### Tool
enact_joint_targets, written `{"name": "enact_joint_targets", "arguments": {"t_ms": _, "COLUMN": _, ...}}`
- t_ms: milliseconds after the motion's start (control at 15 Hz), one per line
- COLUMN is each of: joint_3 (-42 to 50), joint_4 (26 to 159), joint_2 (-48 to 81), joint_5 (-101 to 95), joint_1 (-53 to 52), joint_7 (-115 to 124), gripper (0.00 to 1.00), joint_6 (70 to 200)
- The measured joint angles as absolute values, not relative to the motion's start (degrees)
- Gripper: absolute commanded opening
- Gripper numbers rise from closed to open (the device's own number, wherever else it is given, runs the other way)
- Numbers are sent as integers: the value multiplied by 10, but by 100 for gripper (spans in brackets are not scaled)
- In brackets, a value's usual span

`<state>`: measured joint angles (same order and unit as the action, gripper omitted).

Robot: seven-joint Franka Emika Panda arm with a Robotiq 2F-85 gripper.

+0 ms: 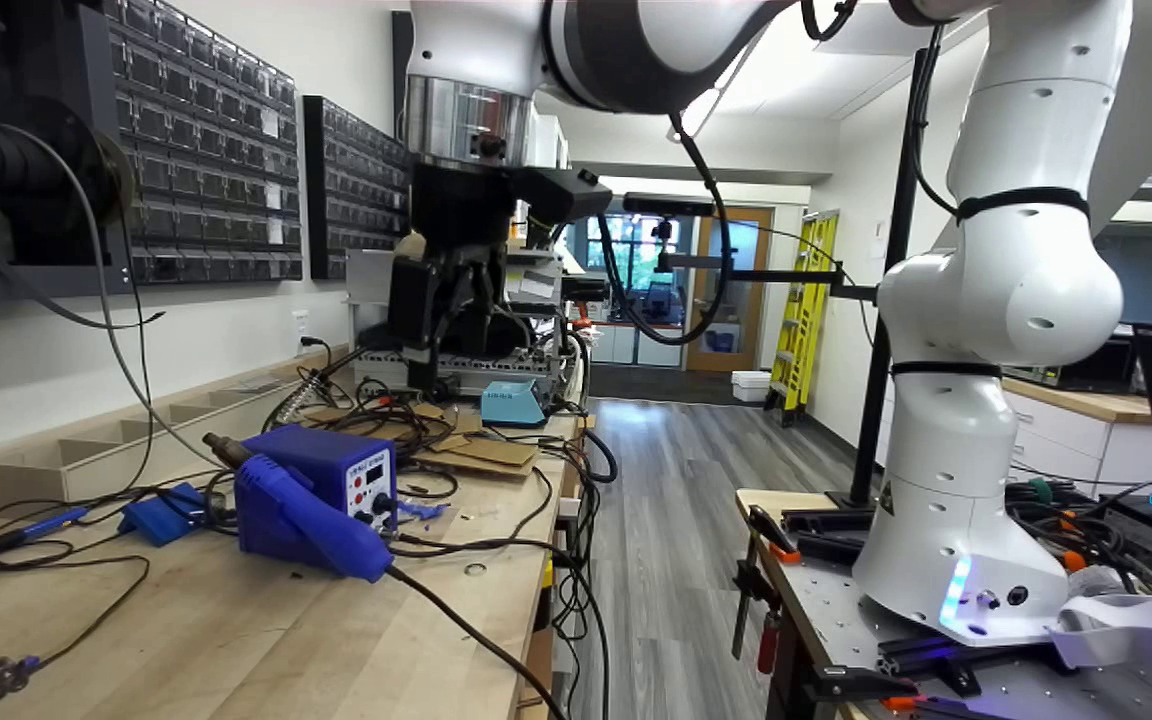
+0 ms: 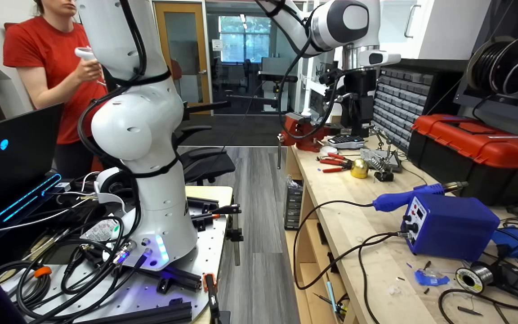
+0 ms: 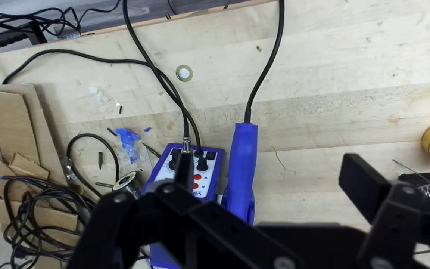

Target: Remove the blue object hanging on the machine and put it on the table

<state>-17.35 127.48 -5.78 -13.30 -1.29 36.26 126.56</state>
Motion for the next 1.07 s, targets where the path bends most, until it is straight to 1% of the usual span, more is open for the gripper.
{"name": "enact_joint_targets", "arguments": {"t_ms": 600, "joint_3": -161, "joint_4": 1272, "joint_2": -50, "joint_5": -134, "joint_1": -27, "joint_7": 363, "gripper": 100, "joint_6": 1271}}
{"name": "enact_joint_targets", "arguments": {"t_ms": 1067, "joint_3": -134, "joint_4": 1264, "joint_2": 4, "joint_5": -167, "joint_1": -38, "joint_7": 362, "gripper": 100, "joint_6": 1346}}
